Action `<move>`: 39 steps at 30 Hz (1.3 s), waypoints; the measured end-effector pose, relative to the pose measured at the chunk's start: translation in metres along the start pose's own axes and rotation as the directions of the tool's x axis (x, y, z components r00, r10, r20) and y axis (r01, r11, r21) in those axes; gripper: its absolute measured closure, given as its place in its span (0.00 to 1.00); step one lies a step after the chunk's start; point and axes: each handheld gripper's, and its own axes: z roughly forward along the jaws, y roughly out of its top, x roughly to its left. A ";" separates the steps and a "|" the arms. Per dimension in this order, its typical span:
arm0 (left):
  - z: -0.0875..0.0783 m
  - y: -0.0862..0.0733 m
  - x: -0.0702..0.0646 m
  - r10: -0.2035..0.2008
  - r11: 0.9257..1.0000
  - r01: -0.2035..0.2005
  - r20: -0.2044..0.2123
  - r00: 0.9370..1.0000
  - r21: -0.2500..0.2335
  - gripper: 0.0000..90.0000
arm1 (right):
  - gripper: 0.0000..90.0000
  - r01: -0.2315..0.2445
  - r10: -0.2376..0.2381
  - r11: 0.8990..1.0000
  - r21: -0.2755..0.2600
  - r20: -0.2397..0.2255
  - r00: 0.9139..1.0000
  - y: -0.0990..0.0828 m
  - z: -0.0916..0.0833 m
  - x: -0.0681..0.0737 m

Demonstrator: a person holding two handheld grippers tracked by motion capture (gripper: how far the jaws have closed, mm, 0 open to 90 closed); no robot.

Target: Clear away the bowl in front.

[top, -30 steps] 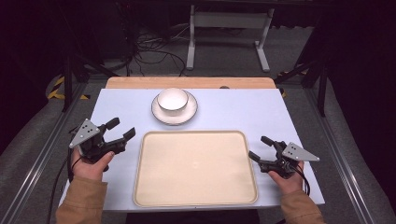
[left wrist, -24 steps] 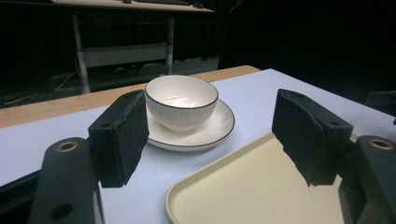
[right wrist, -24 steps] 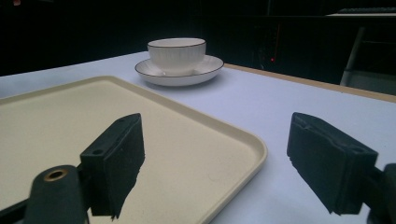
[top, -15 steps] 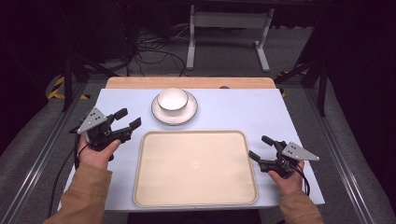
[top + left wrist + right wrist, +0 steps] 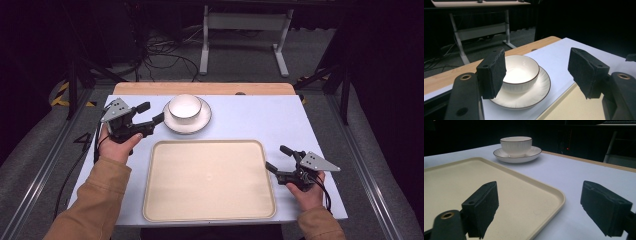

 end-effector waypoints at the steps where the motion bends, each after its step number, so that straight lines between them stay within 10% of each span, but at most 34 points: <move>1: 0.003 0.002 0.001 0.007 1.000 -0.007 0.002 1.000 0.006 0.35 | 0.17 0.000 0.000 1.000 0.002 0.002 1.000 0.000 0.000 0.000; 25: 0.071 0.032 0.020 -0.003 0.997 0.002 0.019 1.000 0.071 0.35 | 0.16 -0.016 0.016 1.000 -0.002 0.000 1.000 0.000 0.000 -0.002; 39: 0.095 0.041 0.019 0.102 0.978 -0.110 0.055 0.993 0.177 0.36 | 0.16 -0.013 0.013 1.000 -0.002 -0.002 1.000 0.000 0.000 -0.002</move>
